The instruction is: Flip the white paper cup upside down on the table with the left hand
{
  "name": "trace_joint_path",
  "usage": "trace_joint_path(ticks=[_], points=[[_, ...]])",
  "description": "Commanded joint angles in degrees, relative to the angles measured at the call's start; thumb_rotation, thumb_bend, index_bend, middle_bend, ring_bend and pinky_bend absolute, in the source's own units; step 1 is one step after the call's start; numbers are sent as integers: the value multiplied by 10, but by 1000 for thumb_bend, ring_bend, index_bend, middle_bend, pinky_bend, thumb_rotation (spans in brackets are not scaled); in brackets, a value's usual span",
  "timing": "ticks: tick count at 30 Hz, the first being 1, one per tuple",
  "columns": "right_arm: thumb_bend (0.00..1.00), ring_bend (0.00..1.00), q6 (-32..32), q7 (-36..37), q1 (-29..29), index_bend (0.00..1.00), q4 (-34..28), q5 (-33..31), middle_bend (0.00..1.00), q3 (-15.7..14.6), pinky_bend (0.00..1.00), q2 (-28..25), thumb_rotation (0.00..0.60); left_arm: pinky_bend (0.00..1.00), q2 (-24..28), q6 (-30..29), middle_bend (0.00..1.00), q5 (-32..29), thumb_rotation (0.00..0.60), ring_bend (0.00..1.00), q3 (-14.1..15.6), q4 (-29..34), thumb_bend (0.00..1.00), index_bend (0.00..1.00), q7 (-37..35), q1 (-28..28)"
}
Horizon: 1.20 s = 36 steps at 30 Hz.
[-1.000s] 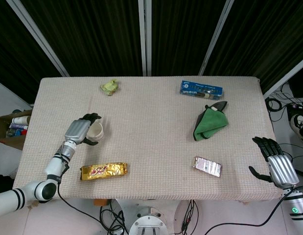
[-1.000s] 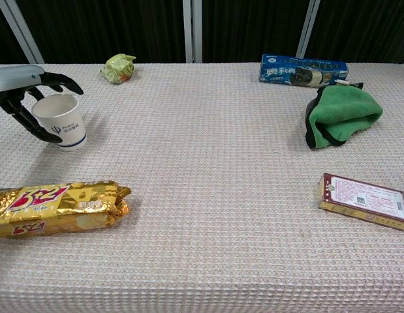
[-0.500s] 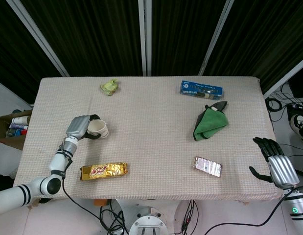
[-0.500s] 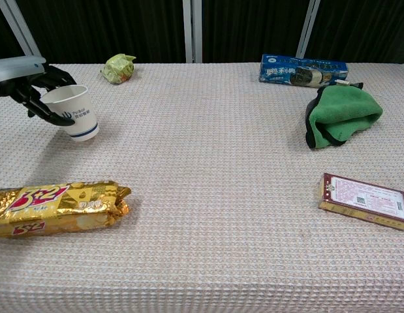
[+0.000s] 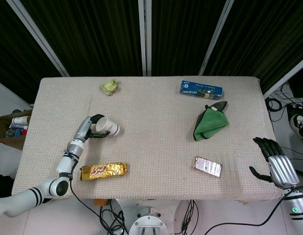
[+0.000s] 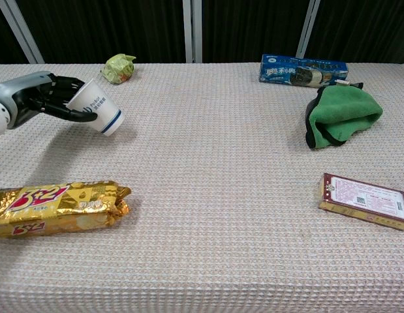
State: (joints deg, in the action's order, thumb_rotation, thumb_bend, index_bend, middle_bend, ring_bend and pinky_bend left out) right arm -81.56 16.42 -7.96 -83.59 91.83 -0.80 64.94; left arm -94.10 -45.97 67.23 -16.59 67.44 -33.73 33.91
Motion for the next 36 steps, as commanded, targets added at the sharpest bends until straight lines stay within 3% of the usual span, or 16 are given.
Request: trace_joint_path(ticks=[1,4,11,18,25,31,36], points=[[214,30,-2,-1,1,96,-1,0,114,0,92,-1,600,212,-6,14,286,25,600,196,25,-32,254,302,18,6],[214,30,-5,0,3,96,-2,0,114,0,91,-1,600,175,14,2,198,35,600,118,37,-26,242,215,61,4],[214,30,-5,2,5,96,-3,-1,118,-1,92,0,600,157,75,-48,130,26,600,97,47,36,242,162,197,-11],[214,30,-6,0,5,96,-3,1,120,0,91,1,600,152,111,-112,120,32,600,97,64,120,242,161,416,-5],[214,30,-5,1,5,97,-2,0,120,0,91,1,600,154,82,-82,120,-36,600,98,71,153,242,162,619,43],[214,30,-7,10,9,97,6,-5,120,-1,91,2,600,155,26,-81,120,-123,600,98,69,117,242,162,756,86],[214,30,-8,16,12,97,12,-6,120,-1,91,2,600,156,-2,-100,137,-197,600,98,73,94,242,222,854,108]])
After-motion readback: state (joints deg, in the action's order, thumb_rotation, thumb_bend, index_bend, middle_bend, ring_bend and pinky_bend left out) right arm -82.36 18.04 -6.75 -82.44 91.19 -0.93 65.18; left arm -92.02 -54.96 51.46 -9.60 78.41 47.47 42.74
